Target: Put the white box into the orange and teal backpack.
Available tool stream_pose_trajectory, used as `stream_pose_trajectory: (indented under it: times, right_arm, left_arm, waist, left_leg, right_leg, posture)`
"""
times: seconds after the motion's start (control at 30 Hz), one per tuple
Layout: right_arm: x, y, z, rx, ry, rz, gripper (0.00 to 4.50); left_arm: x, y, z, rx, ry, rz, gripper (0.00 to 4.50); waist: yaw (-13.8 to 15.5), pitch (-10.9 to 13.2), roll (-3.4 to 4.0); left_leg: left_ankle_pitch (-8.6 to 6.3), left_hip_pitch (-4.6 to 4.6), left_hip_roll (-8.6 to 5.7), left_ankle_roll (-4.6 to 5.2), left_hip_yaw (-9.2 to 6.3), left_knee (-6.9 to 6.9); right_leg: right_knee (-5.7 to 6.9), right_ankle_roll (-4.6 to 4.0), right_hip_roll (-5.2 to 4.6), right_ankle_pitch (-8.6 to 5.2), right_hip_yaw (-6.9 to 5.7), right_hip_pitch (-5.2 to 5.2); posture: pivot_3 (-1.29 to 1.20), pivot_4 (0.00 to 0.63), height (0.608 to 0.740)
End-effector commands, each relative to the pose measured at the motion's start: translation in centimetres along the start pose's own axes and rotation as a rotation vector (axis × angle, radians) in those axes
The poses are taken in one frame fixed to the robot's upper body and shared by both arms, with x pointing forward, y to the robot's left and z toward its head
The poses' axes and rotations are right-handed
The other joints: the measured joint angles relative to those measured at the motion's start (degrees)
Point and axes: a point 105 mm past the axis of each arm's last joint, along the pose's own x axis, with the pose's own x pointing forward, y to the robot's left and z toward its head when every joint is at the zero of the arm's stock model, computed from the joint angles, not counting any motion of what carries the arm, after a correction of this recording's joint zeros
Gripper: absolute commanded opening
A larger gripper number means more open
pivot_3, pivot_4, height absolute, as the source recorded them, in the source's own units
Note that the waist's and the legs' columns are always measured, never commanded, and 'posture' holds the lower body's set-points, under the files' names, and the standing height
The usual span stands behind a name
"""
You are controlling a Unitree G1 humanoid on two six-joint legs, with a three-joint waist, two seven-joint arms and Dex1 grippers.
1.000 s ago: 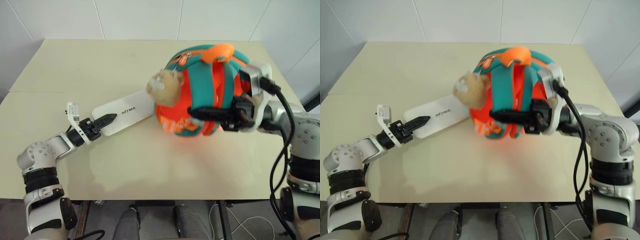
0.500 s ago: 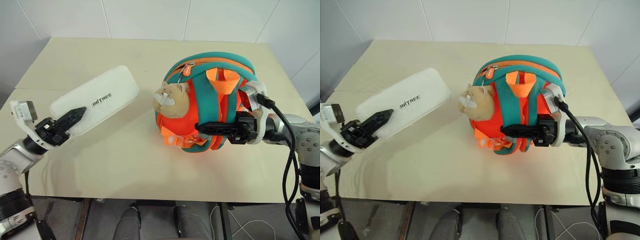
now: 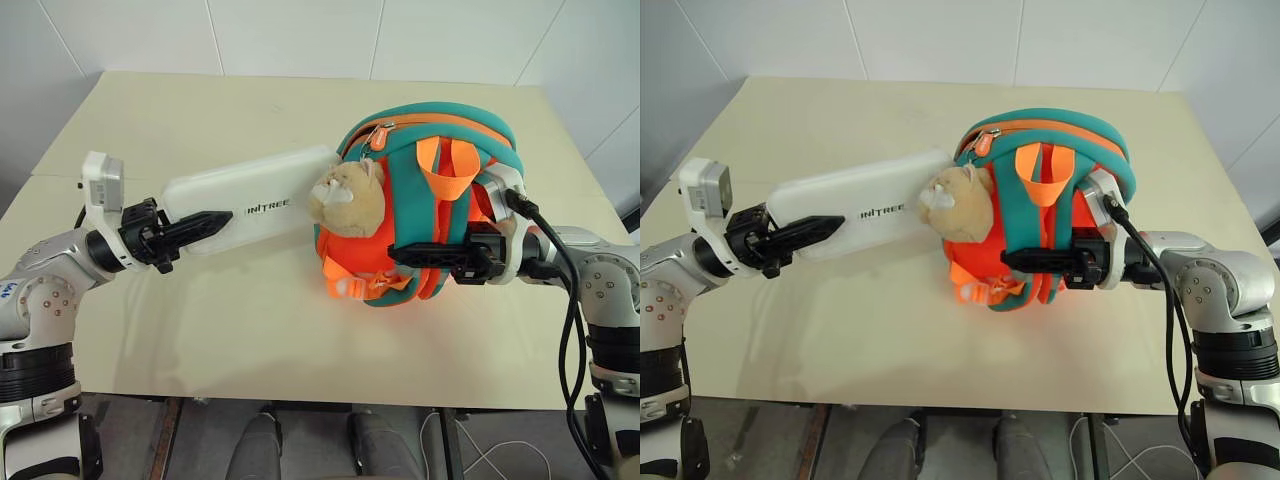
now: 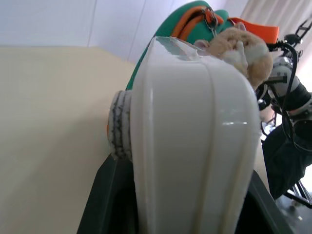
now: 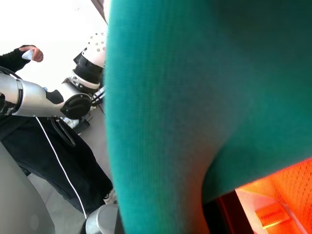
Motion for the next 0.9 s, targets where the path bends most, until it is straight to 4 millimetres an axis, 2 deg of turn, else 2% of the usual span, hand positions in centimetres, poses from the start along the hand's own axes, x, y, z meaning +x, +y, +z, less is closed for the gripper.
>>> stream_pose_trajectory:
  times: [0.03, 0.13, 0.23, 0.33, 0.47, 0.63, 0.77, 0.9]
  right_arm:
    - [0.2, 0.8, 1.0, -0.052, -0.009, 0.027, 0.03]
    - [0.3, 0.8, 1.1, -0.052, -0.006, 0.030, 0.03]
    - [0.5, 0.9, 1.1, -0.054, -0.003, 0.040, 0.03]
    - [0.6, 0.9, 1.0, -0.055, 0.001, 0.046, 0.03]
    - [0.8, 1.2, 0.8, -0.056, 0.006, 0.059, 0.03]
    - [0.7, 1.5, 0.7, -0.060, 0.009, 0.062, 0.03]
    - [0.4, 2.0, 0.5, -0.058, 0.013, 0.066, 0.03]
    - [0.4, 2.8, 0.0, -0.052, 0.037, 0.100, 0.03]
  left_arm:
    - [0.9, -1.4, 0.2, 0.093, 0.104, -0.152, 1.22]
    - [1.3, -1.2, -0.2, 0.165, 0.188, -0.190, 1.22]
    - [3.1, 0.0, 0.4, 0.247, 0.208, -0.178, 1.22]
    - [4.6, 0.3, 0.9, 0.296, 0.213, -0.207, 1.22]
    - [9.1, 0.9, 2.7, 0.353, 0.172, -0.205, 1.22]
    - [11.8, 1.6, 3.5, 0.391, 0.192, -0.176, 1.22]
    - [13.4, 1.0, 7.2, 0.320, 0.027, -0.232, 1.22]
    - [14.4, 0.9, 9.3, 0.288, -0.057, -0.258, 1.22]
  waist:
    - [0.2, 0.0, 0.00]
    - [0.3, 0.0, 0.00]
    - [0.5, 0.0, 0.00]
    - [0.5, 0.0, 0.00]
    - [1.0, 0.0, 0.00]
    - [0.7, 0.0, 0.01]
    - [0.6, 0.0, 0.01]
    - [0.2, 0.0, 0.04]
  left_leg:
    - [0.00, -0.03, 0.00, 0.00, -0.01, 0.01]
    - [-0.02, -0.05, -0.02, 0.02, 0.00, 0.01]
    - [-0.02, -0.05, -0.02, 0.02, -0.01, 0.04]
    - [-0.02, -0.09, -0.03, 0.02, -0.03, 0.18]
    - [-0.03, -0.27, -0.04, 0.06, -0.16, 0.48]
    - [-0.07, -0.46, -0.09, 0.11, -0.19, 0.75]
    - [-0.07, -0.57, -0.09, 0.12, -0.24, 0.87]
    - [-0.06, -0.69, -0.10, 0.12, -0.25, 0.97]
  right_leg:
    - [-0.03, 0.00, 0.01, 0.00, -0.02, -0.01]
    - [-0.08, 0.00, -0.01, 0.00, -0.02, 0.01]
    - [-0.05, 0.00, 0.00, 0.00, -0.04, 0.01]
    - [-0.03, 0.05, 0.00, 0.03, -0.06, 0.06]
    - [0.07, 0.10, 0.02, 0.05, -0.15, 0.05]
    - [0.11, 0.22, 0.02, 0.12, -0.14, 0.01]
    - [0.27, 0.23, 0.03, 0.11, -0.16, -0.09]
    - [0.34, 0.24, 0.04, 0.11, -0.17, -0.19]
  posture:
    - [0.00, 0.150, 0.740]
    - [0.00, 0.150, 0.740]
    - [0.00, 0.150, 0.740]
    - [0.00, 0.150, 0.740]
    - [0.00, 0.150, 0.740]
    - [0.00, 0.150, 0.740]
    - [0.00, 0.150, 0.740]
    - [0.00, 0.150, 0.740]
